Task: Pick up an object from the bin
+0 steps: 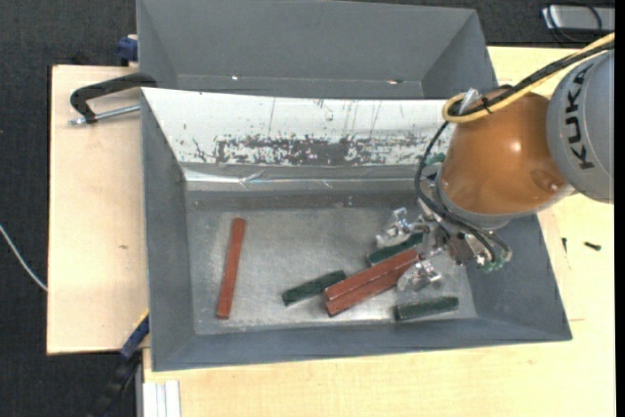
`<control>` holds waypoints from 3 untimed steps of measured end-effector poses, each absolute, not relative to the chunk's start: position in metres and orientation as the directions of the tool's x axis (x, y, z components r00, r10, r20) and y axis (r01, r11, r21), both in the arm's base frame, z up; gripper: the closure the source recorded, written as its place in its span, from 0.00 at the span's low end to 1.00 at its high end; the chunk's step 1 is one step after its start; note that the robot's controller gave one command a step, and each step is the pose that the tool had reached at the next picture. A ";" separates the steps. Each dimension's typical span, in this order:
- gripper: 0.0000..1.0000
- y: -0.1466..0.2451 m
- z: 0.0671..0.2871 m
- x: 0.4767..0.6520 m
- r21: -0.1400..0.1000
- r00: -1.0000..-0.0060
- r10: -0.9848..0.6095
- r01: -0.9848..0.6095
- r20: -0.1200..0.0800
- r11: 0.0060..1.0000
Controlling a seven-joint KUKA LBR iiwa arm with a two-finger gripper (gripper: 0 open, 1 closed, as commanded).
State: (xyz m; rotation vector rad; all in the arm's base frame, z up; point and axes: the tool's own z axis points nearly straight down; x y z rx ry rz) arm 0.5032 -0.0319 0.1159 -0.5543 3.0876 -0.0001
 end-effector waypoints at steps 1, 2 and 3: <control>1.00 -0.032 0.121 0.504 -0.002 -0.938 -0.348 -0.348 -0.006 0.938; 1.00 -0.032 0.128 0.503 0.000 -0.937 -0.348 -0.348 -0.002 0.937; 1.00 -0.031 0.140 0.504 0.000 -0.938 -0.347 -0.347 -0.004 0.938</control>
Offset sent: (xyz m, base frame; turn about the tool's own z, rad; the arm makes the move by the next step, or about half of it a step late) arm -0.0002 0.0000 0.0462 0.0000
